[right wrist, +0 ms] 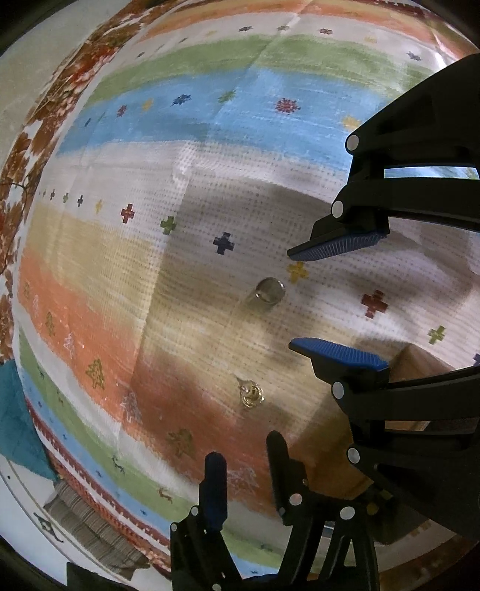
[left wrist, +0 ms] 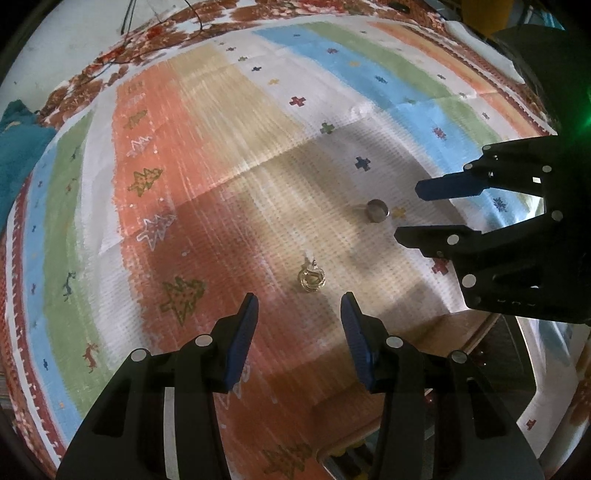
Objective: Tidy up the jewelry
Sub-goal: 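Move both open grippers down toward the gold charm and silver ring, then grasp the gold charm with the left gripper while the right gripper grasps the silver ring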
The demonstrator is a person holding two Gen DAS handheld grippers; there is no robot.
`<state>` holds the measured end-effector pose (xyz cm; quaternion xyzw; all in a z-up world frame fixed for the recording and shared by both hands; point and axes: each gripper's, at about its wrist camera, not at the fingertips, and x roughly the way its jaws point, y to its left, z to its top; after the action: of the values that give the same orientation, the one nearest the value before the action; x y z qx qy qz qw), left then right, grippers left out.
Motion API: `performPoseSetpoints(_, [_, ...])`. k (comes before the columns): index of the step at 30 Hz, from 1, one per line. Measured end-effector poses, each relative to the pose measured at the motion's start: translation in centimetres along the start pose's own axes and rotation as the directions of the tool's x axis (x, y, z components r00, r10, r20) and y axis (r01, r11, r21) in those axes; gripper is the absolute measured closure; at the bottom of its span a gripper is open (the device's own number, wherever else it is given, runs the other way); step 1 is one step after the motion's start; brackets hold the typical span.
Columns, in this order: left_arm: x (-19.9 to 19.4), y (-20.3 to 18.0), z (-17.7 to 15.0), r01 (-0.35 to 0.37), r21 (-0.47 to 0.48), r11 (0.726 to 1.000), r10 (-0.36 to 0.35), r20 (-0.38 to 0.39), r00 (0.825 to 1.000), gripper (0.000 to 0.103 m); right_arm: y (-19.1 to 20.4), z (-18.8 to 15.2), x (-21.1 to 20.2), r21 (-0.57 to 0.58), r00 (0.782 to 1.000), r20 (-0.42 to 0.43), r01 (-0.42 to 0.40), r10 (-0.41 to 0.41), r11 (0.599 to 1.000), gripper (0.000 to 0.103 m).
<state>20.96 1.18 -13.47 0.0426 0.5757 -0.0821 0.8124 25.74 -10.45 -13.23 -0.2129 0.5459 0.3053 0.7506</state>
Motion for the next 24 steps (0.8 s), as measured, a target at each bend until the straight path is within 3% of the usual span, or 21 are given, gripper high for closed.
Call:
performPoseSetpoints(16, [2.9, 0.1, 0.9, 0.009, 0.036, 0.999, -0.008, -0.034, 0.999, 0.059, -0.4, 1.4, 2.4, -0.001, 1.000, -0.026, -0.004, 0.004, 1.000, 0.060])
performPoseSetpoints(24, [4.0, 0.0, 1.4, 0.016, 0.058, 0.998, -0.014, -0.038, 0.999, 0.066, -0.4, 1.3, 3.1, -0.016, 0.999, -0.033, -0.005, 0.005, 1.000, 0.066])
